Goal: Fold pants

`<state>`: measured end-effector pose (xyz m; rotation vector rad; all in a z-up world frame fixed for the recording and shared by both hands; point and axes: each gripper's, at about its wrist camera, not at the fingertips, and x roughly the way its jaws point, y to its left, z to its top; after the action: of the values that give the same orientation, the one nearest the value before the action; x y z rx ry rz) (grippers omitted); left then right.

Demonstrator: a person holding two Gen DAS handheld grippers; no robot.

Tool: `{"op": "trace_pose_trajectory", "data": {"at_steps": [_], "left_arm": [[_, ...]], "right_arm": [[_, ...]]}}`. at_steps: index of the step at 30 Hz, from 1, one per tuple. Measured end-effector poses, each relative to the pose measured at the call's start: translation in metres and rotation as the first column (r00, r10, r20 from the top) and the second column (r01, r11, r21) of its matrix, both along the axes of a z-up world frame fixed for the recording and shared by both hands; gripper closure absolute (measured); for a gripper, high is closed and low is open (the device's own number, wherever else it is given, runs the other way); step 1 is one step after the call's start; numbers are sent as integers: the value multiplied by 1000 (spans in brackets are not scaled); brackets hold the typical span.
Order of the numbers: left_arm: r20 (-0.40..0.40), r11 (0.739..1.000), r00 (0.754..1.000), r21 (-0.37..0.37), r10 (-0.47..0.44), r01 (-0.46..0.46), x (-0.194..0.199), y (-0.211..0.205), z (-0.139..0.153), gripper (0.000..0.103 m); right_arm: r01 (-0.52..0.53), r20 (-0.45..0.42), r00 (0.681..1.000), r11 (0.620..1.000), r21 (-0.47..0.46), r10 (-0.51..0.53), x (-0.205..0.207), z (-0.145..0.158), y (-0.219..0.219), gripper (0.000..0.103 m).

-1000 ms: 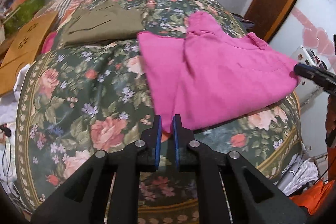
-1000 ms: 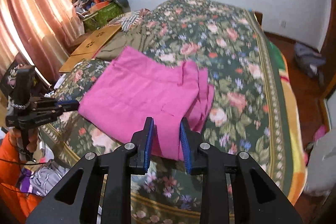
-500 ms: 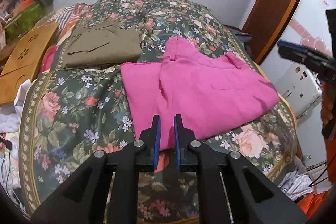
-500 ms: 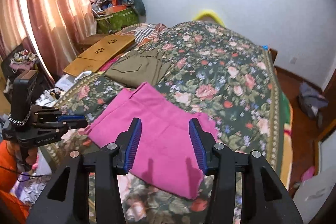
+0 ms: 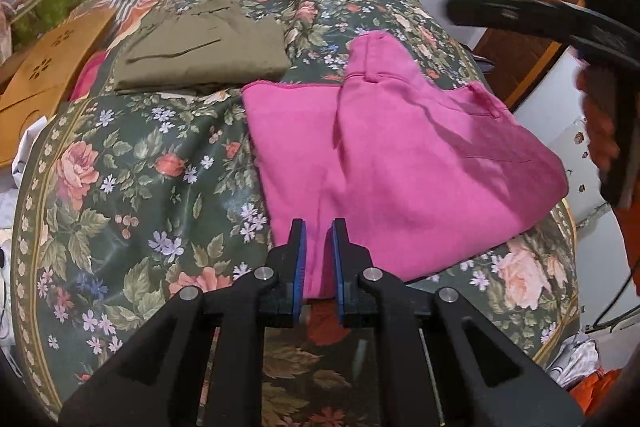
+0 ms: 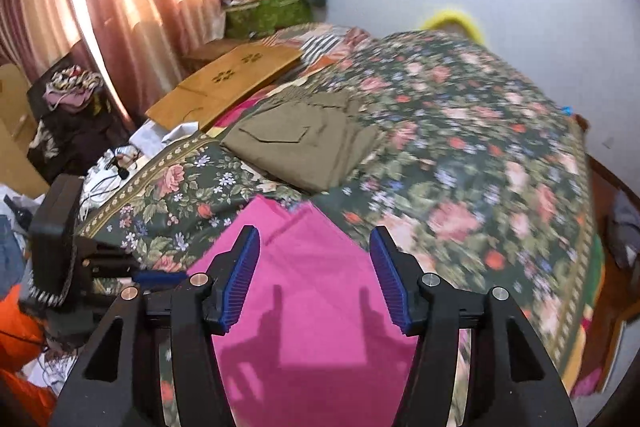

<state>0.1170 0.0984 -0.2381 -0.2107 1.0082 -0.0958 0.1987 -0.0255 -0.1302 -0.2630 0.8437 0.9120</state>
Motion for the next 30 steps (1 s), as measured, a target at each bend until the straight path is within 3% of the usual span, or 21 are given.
{"op": "trace_pose_trajectory", "data": {"at_steps": [7, 8, 10, 14, 19, 21, 22, 23, 25, 30], "left_arm": [[-15, 1000, 1000, 12, 4, -4, 2, 4, -10, 91], [-16, 1000, 1000, 16, 3, -3, 3, 4, -10, 91], [-17, 1000, 1000, 19, -1, 2, 3, 4, -12, 90], [-22, 1000, 1000, -3, 5, -5, 5, 6, -17, 90], [-35, 1000, 999, 9, 16, -16, 6, 8, -17, 89], [-41, 999, 999, 48, 22, -20, 6, 7, -12, 89], [-38, 998, 999, 55, 29, -27, 6, 9, -9, 89], [-29, 998, 999, 52, 37, -35, 6, 11, -4, 89], [-2, 998, 999, 35, 51, -51, 7, 16, 9, 89], [102, 998, 994, 47, 48, -53, 22, 10, 53, 89]], "right_arm": [[-84, -131, 988, 995, -55, 76, 30, -37, 40, 52], [-103, -148, 985, 992, -67, 92, 31, -42, 44, 66], [-118, -151, 983, 989, -91, 103, 29, -47, 48, 82], [-100, -147, 985, 993, -58, 90, 34, -48, 45, 91], [-61, -149, 988, 996, -70, 50, 40, -54, 42, 91], [-42, -118, 993, 996, -85, 32, 38, -49, 39, 85], [-20, -103, 995, 997, -79, 12, 37, -43, 34, 77], [4, -92, 996, 998, -66, -10, 37, -35, 27, 68], [36, -78, 996, 999, -20, -38, 41, -20, 10, 61], [185, -14, 983, 982, 42, -185, 48, 10, -55, 61]]}}
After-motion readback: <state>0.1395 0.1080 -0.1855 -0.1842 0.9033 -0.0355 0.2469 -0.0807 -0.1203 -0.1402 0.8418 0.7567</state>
